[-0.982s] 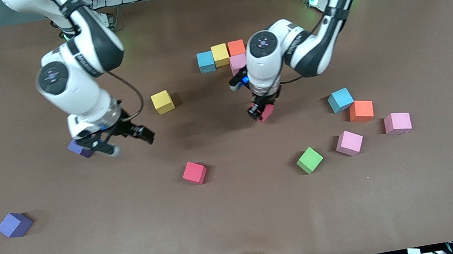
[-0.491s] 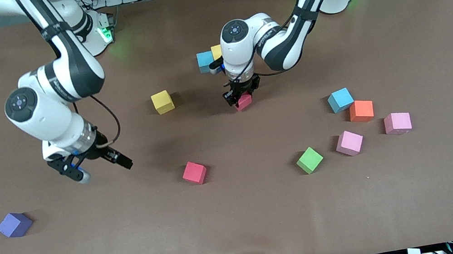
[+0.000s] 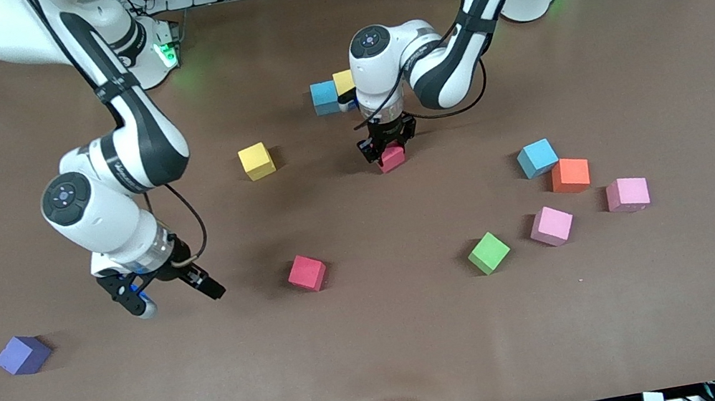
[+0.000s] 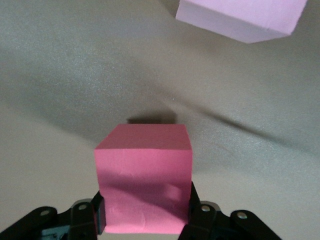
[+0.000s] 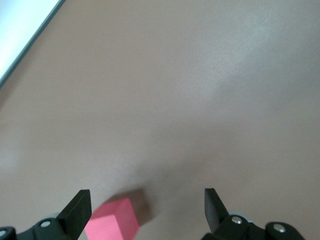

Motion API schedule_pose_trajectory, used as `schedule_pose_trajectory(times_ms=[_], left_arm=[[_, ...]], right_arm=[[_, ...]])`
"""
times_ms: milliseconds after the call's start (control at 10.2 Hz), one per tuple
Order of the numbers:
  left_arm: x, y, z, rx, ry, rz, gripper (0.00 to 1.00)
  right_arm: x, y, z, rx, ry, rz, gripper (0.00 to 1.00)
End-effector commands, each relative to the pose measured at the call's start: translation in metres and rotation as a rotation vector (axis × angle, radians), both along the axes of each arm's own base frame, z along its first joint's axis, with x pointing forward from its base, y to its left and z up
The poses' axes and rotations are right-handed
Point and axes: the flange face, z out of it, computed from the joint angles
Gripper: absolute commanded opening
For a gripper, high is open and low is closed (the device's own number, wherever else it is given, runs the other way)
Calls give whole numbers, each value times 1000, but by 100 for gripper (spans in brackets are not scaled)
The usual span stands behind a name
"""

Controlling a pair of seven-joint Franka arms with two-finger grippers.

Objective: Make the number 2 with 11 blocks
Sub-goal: 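Lower the hot pink cube while the right gripper grasps the red cube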

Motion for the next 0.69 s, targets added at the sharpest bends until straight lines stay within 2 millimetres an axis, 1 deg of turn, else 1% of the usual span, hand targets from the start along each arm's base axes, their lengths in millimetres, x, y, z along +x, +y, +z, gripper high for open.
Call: schedule_pose_trajectory(times_ms=[0, 98, 196, 294, 393, 491, 589], left_arm=[[-14, 13, 6, -13, -25, -19, 0], [-18, 17, 7, -14, -26, -25, 0], [-23, 17, 11, -14, -27, -36, 0], [-25, 18, 15, -15, -32, -44, 0], [-28, 18, 15, -15, -30, -47, 0], [-32, 14, 17, -18, -29, -60, 0], [-31, 15, 17, -17, -28, -68, 0]], right_arm=[[2, 29, -14, 10, 1, -35, 100], [7, 39, -18, 5, 5, -15, 100], [8, 52, -27, -17, 23, 16, 100], [9, 63, -28, -32, 39, 42, 100], [9, 67, -29, -76, 46, 91, 100], [9, 73, -31, -101, 56, 113, 100], [13, 81, -33, -108, 58, 122, 100]])
